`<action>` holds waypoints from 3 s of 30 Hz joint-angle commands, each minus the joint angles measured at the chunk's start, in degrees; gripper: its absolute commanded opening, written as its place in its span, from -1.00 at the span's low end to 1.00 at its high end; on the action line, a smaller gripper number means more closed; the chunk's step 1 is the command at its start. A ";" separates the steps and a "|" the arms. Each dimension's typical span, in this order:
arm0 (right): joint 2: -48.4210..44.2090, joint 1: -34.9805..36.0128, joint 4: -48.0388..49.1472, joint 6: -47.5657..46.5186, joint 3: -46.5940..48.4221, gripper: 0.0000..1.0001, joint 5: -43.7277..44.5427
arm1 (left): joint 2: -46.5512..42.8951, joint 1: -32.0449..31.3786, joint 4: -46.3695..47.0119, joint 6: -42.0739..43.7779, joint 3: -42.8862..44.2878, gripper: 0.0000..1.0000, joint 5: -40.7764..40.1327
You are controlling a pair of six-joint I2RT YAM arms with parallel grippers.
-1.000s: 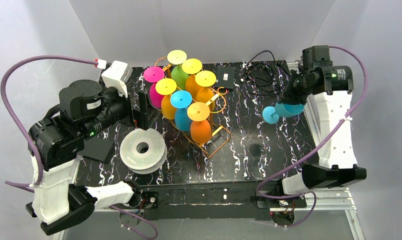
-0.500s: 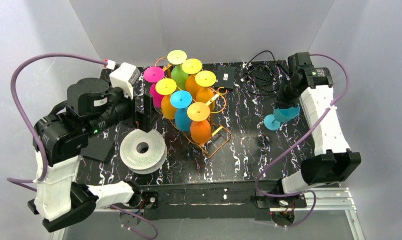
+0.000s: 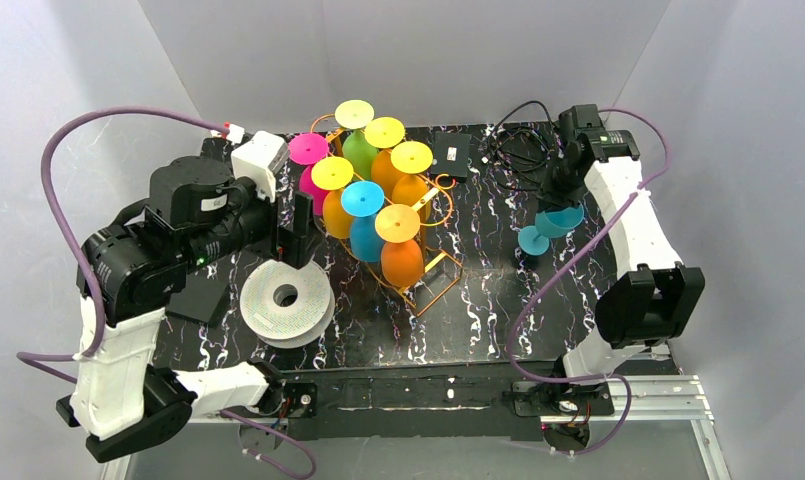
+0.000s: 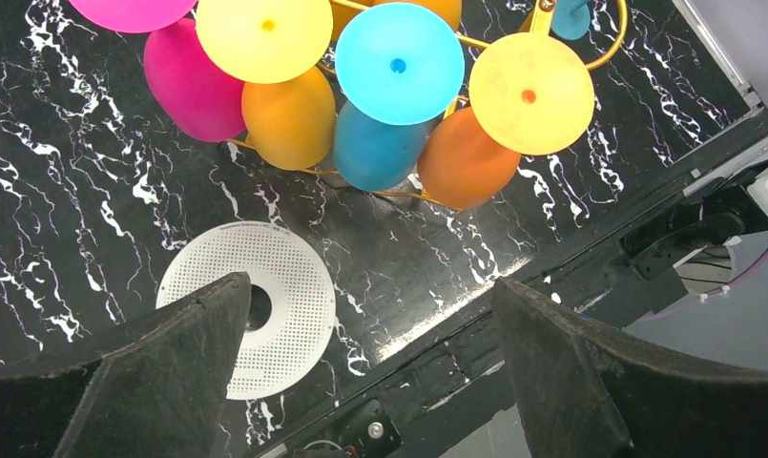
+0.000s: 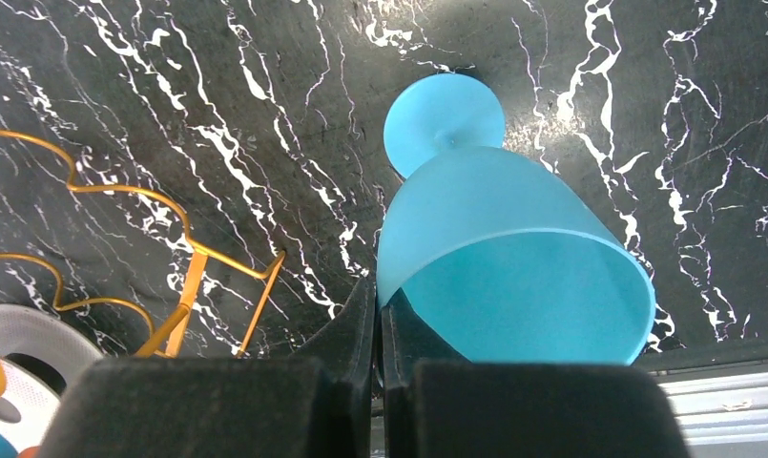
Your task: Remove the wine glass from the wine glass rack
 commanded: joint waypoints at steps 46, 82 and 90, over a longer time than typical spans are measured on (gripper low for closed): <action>3.96 0.62 2.06 -2.68 -2.82 -0.46 -0.97 | -0.92 0.37 2.08 -2.20 -2.99 0.96 -0.69; -16.19 0.57 -8.79 3.28 9.07 0.26 -19.97 | -3.32 0.39 2.64 -9.33 -0.73 0.99 1.66; -28.27 0.57 -3.94 8.72 0.48 0.26 -27.21 | -6.51 0.40 2.62 -13.43 -4.22 0.99 2.02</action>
